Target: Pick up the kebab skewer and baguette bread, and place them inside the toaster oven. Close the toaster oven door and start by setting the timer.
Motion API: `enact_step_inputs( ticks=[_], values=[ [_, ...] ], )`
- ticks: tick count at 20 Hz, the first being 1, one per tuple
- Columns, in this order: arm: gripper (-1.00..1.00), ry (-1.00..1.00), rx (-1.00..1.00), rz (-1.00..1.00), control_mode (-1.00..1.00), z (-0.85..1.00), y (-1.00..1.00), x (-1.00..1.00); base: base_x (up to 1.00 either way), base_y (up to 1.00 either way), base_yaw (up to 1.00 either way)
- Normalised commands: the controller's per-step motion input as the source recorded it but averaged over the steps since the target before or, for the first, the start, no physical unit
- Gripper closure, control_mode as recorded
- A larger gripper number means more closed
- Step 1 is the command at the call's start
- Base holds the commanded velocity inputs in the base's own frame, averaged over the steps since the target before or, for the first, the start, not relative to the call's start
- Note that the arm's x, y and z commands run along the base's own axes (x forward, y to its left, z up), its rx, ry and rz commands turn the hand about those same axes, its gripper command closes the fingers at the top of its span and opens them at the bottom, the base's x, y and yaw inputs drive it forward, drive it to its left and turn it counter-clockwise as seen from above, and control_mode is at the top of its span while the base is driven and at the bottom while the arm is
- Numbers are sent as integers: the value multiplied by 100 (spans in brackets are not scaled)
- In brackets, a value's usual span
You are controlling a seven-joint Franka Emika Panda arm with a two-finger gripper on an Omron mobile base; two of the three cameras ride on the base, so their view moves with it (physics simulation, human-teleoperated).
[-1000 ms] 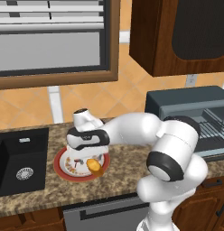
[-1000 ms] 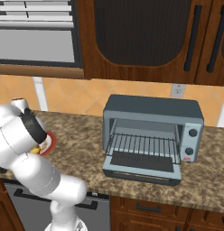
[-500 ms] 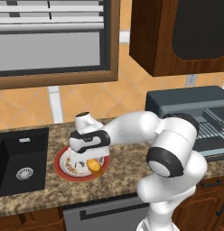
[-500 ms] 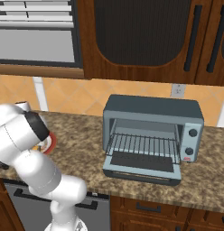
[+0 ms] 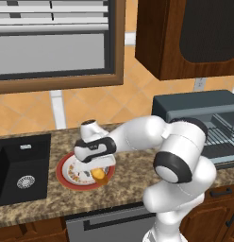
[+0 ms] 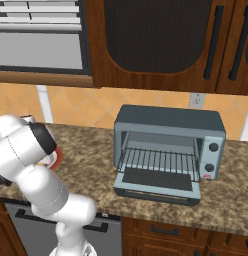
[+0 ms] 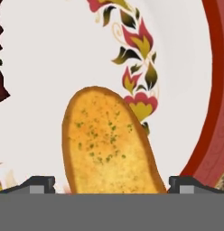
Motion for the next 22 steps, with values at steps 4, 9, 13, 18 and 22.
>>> enact_step_inputs(
  ticks=[4,9,13,18,22],
  values=[
    [-100,0,0,0,-100,-18,0,0,0,0,0],
    [-100,0,0,0,-100,-14,0,0,0,0,0],
    [100,0,0,0,-100,-2,0,0,0,0,0],
    [100,0,0,0,-100,0,0,-3,0,0,0],
    [100,-1,3,0,-100,41,-8,-12,0,0,0]
  ],
)
